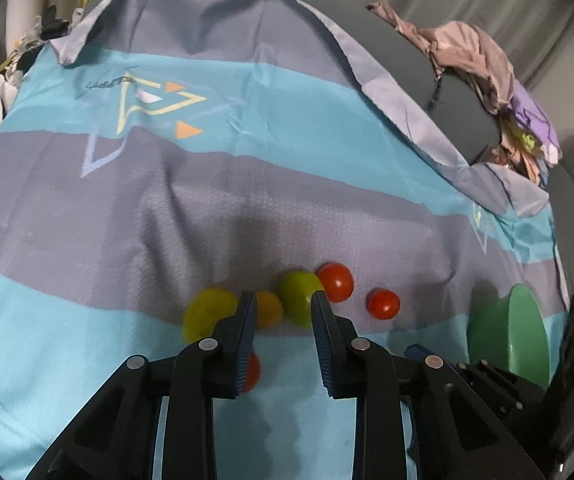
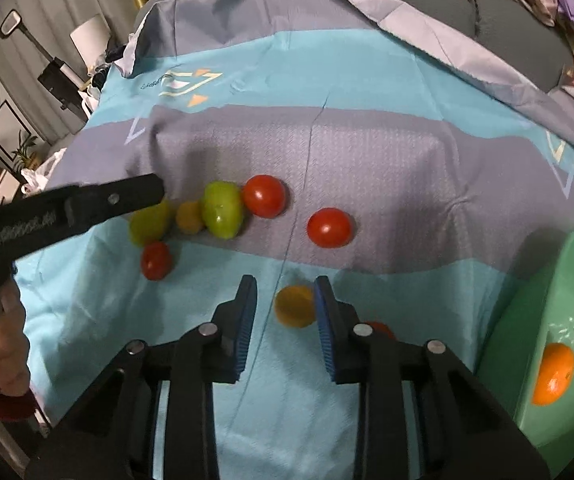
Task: Organize fruits
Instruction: 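Move the left tool to the small orange fruit while the right tool reaches the tan fruit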
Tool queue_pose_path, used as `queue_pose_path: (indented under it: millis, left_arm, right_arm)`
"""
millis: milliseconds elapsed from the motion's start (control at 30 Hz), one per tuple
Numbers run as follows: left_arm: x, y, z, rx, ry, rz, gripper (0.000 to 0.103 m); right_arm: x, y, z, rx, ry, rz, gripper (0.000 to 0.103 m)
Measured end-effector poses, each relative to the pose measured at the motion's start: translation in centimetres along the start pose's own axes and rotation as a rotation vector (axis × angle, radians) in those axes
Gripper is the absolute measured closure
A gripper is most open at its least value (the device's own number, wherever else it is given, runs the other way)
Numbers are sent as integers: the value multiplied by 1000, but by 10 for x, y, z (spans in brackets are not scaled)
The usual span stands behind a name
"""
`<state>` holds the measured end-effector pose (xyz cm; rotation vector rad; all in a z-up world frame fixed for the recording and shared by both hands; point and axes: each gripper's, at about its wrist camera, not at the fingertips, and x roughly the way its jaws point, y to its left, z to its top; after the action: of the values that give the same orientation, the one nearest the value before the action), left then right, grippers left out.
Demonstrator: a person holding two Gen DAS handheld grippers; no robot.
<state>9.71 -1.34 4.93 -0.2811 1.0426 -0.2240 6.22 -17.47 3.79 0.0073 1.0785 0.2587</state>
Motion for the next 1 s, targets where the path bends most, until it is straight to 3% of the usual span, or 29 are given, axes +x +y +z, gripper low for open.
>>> queue_pose_path:
  millis: [200, 467, 800, 1000]
  left_arm:
    - [19, 0, 1, -1, 48, 54, 75]
    - [27, 1, -1, -7, 49, 104, 75]
    - [29, -1, -1, -18, 19, 121, 75]
    - [30, -3, -1, -30, 23, 98, 75]
  right_arm:
    - [7, 1, -1, -3, 13, 2, 74]
    - [11, 2, -1, -8, 18, -19, 74]
    - [13, 2, -2, -24, 16, -55, 74]
    - [14, 1, -4, -13, 33, -34, 72]
